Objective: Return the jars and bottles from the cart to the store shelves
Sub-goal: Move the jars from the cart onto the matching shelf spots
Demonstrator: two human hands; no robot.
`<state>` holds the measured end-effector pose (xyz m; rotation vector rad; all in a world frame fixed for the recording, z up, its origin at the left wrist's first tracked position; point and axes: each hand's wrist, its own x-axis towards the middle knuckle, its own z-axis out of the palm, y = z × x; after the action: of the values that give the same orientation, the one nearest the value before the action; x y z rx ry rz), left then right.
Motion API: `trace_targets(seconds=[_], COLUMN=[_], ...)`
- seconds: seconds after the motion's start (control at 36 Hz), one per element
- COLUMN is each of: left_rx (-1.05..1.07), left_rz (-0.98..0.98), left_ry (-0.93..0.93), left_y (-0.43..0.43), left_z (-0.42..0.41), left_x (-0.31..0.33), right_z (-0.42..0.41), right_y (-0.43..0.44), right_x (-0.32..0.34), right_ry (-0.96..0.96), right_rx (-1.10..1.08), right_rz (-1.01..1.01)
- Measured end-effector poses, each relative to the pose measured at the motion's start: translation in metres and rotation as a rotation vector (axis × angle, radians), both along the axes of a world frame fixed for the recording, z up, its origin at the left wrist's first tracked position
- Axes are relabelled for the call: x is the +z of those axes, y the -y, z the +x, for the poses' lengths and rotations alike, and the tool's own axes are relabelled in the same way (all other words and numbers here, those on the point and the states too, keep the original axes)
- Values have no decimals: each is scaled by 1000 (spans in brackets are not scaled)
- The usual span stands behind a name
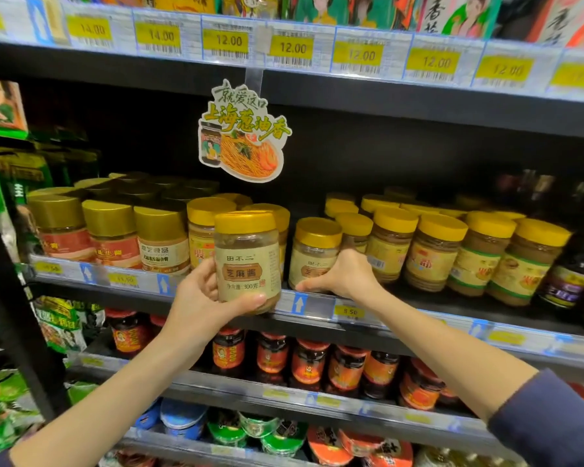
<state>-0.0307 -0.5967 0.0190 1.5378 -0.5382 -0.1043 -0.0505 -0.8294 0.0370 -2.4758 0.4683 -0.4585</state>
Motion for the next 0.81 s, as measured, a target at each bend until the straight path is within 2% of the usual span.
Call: trace_targets(seconds=[0.17,0.28,0.36,0.44,0.56,0.69,0.81], left_rx=[0,-9,-52,-100,-148,-219,-238], left_rz=[-50,-45,-49,-59,-70,-41,-17], left_ry=[-20,8,23,24,37,56,94], left_y=[1,0,8,27,59,89,106], left_z=[-4,-9,-16,-22,-28,-40,-46], left_x=[4,11,21,32,39,39,37], right_z=[-5,-20,-39,-60,-82,-93,-98], right_y=[4,13,17,12,5,8,19], right_x=[5,19,45,74,101,108,107], right_ry=[-33,93,204,220,154,149,152], right_rx=[-27,24,67,214,358,330,295], right_rz=[71,71,242,374,307,250,290])
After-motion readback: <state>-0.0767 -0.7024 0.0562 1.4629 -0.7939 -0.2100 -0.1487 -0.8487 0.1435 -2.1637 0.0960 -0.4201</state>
